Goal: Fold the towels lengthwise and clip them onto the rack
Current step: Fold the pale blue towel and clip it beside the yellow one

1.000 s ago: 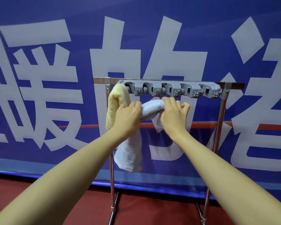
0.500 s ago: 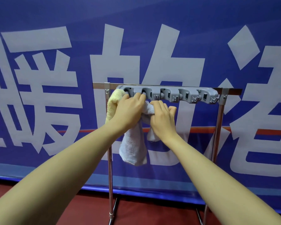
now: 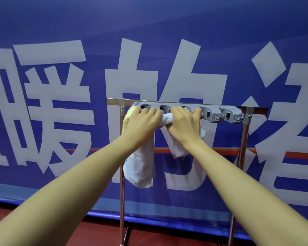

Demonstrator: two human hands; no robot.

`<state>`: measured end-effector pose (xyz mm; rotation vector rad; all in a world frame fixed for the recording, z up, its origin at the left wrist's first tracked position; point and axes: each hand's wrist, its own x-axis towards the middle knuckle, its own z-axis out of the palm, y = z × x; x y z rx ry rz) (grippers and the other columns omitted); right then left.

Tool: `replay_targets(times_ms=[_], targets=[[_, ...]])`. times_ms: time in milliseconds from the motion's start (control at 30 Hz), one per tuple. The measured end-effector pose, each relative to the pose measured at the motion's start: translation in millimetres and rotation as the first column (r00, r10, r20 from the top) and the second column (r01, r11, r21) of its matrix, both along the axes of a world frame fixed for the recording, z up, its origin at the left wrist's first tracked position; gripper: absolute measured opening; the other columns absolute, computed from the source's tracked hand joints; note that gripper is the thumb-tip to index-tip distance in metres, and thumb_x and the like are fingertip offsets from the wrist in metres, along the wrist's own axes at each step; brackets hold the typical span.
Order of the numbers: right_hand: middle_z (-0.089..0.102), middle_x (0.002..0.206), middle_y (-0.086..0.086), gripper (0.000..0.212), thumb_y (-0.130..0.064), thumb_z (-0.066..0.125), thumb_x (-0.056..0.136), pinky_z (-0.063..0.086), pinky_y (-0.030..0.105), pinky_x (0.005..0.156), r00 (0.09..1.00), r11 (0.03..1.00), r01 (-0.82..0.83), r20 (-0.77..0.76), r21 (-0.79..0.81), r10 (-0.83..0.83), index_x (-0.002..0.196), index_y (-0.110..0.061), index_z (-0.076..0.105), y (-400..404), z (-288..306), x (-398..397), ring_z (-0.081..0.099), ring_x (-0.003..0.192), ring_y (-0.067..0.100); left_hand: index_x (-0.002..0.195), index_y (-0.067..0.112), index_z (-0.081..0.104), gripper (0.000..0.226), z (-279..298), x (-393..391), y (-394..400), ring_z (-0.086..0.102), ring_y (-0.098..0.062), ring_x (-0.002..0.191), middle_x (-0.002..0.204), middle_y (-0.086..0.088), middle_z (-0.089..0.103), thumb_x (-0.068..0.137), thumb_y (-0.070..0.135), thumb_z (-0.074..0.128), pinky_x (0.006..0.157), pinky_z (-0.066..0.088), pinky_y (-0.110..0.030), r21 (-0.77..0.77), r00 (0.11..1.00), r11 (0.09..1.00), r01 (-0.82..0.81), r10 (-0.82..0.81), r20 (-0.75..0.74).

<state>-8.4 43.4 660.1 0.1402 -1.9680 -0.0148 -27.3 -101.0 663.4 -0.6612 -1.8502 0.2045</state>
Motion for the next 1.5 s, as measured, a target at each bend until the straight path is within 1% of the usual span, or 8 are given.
replay_targets(times_ms=[133, 300, 533, 733, 867, 1033, 1233, 1500], targets=[[0.053, 0.057, 0.000, 0.027, -0.008, 0.074, 0.056, 0.017, 0.035, 0.062, 0.997, 1.000, -0.016, -0.077, 0.005, 0.017, 0.069, -0.014, 0.051, -2.8, 10.3, -6.4, 0.049, 0.051, 0.024, 0.085, 0.009, 0.055, 0.021, -4.1, -8.9, -4.9, 0.058, -0.031, 0.072, 0.081, -0.009, 0.063, 0.070, 0.015, 0.070, 0.062, 0.039, -0.035, 0.306, 0.977, 0.951, -0.051, -0.015, 0.211], [0.051, 0.059, -0.001, 0.024, -0.005, 0.071, 0.058, 0.015, 0.033, 0.063, 0.990, 0.998, -0.020, -0.144, -0.065, 0.010, 0.068, -0.015, 0.051, -8.5, 17.2, -24.5, 0.044, 0.053, 0.021, 0.101, 0.008, 0.051, 0.022, 9.5, -18.7, -2.8, 0.054, -0.030, 0.084, 0.098, -0.008, 0.059, 0.082, 0.017, 0.060, 0.069, 0.029, -0.032, 0.373, 0.957, 0.922, -0.105, -0.008, 0.290], [0.052, 0.060, -0.001, 0.020, -0.006, 0.070, 0.060, 0.017, 0.033, 0.067, 0.978, 0.988, -0.046, -0.208, -0.149, 0.015, 0.065, -0.014, 0.052, -10.4, 18.1, -62.9, 0.042, 0.057, 0.019, 0.093, 0.006, 0.050, 0.025, 21.7, -48.7, 3.6, 0.040, -0.026, 0.061, 0.084, -0.010, 0.055, 0.071, 0.000, 0.060, 0.062, 0.027, -0.032, 0.424, 0.958, 0.897, -0.124, -0.004, 0.288], [0.055, 0.065, -0.001, 0.019, -0.007, 0.072, 0.058, 0.020, 0.034, 0.071, 0.982, 0.992, 0.003, -0.185, -0.126, -0.027, 0.066, -0.014, 0.056, -4.7, 3.5, -87.0, 0.050, 0.066, 0.024, 0.061, 0.009, 0.049, 0.044, 25.1, -72.1, 12.2, 0.019, -0.020, 0.039, 0.047, -0.004, 0.047, 0.028, -0.003, 0.074, 0.051, 0.021, -0.020, 0.371, 0.997, 0.927, -0.059, 0.038, 0.062], [0.056, 0.068, 0.000, 0.022, -0.010, 0.075, 0.056, 0.020, 0.035, 0.071, 0.992, 0.994, 0.038, -0.113, -0.104, -0.050, 0.064, -0.014, 0.055, -4.5, -10.3, -93.0, 0.052, 0.069, 0.026, 0.061, 0.011, 0.049, 0.046, 16.4, -83.7, 14.8, 0.039, -0.023, 0.035, 0.047, -0.002, 0.048, 0.027, 0.003, 0.079, 0.049, 0.027, -0.022, 0.271, 0.993, 0.960, -0.075, 0.047, 0.107], [0.062, 0.083, 0.000, 0.025, -0.029, 0.057, 0.065, 0.022, 0.036, 0.074, 0.997, 0.999, 0.028, -0.067, -0.016, -0.029, 0.084, -0.015, 0.063, -4.1, -26.4, -92.9, 0.055, 0.079, 0.026, 0.064, 0.013, 0.051, 0.045, 2.4, -90.4, 15.5, 0.049, -0.021, 0.045, 0.054, 0.000, 0.053, 0.029, 0.002, 0.077, 0.051, 0.033, -0.023, 0.206, 0.991, 0.978, -0.036, 0.009, 0.130], [0.067, 0.074, 0.000, 0.045, -0.007, 0.053, 0.059, 0.020, 0.033, 0.070, 0.995, 0.995, -0.096, -0.029, -0.015, 0.095, 0.102, -0.009, 0.065, -10.3, -27.4, -91.5, 0.061, 0.069, 0.023, 0.100, 0.007, 0.052, 0.032, 4.1, -87.9, 7.6, 0.054, -0.031, 0.085, 0.092, -0.007, 0.059, 0.069, 0.002, 0.057, 0.081, 0.024, -0.031, 0.275, 0.938, 0.961, -0.018, -0.080, 0.338], [0.065, 0.069, 0.010, 0.052, 0.002, 0.053, 0.060, 0.038, 0.034, 0.067, 0.981, 0.979, -0.158, 0.093, -0.127, 0.170, 0.111, 0.000, 0.062, -14.5, -40.4, -82.2, 0.057, 0.062, 0.028, 0.109, 0.008, 0.043, 0.040, -19.9, -77.1, -4.8, 0.044, -0.025, 0.108, 0.100, -0.005, 0.055, 0.075, 0.022, 0.059, 0.095, 0.016, -0.039, 0.143, 0.882, 0.983, -0.112, 0.032, 0.471]])
